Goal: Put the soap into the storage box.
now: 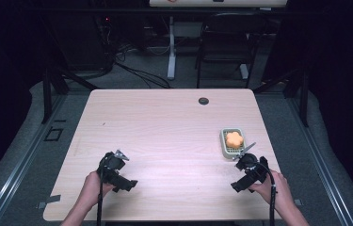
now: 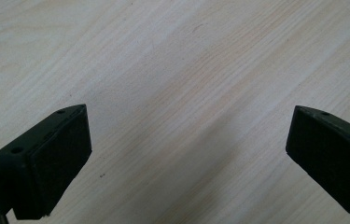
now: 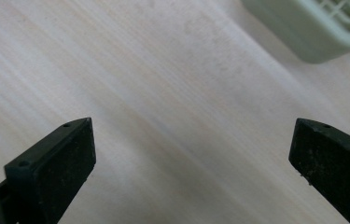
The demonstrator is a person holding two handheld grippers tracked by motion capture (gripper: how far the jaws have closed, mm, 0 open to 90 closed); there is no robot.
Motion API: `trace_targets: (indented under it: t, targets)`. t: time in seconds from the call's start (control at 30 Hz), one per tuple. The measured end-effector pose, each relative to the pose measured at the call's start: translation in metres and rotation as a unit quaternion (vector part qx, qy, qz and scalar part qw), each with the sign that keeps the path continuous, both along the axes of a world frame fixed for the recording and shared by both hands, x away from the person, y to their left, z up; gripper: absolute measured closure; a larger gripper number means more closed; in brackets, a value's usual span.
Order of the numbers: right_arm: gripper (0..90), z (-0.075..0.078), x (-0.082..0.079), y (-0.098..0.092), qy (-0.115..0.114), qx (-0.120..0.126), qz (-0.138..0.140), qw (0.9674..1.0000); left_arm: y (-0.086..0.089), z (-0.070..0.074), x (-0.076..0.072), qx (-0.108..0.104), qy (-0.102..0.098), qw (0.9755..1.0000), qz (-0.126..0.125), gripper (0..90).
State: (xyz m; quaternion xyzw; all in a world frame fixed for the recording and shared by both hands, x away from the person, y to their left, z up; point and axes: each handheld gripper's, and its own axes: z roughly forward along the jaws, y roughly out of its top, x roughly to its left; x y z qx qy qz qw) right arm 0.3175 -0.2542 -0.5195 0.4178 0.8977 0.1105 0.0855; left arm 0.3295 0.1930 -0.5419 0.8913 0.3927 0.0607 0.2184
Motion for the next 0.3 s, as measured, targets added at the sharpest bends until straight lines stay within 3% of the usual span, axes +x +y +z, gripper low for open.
trace_targets:
  t: [0.1, 0.2, 0.3]
  targets:
    - [0.2, 0.0025, 0.0007, 0.0002, -0.018, -0.015, 0.005, 0.9997, -0.0005, -0.0001, 0.0000, 0.001, 0.001, 1.0000, -0.001, 0.1]
    - [0.1, 0.0016, 0.0012, 0.0005, -0.020, -0.006, 0.008, 0.9998, -0.0010, -0.0003, -0.0002, 0.002, -0.002, 1.0000, 0.000, 0.1]
    - [0.0, -0.0005, 0.0021, 0.0001, -0.023, -0.013, 0.005, 0.9996, -0.0010, -0.0003, 0.0002, 0.002, 0.001, 1.0000, 0.000, 0.1]
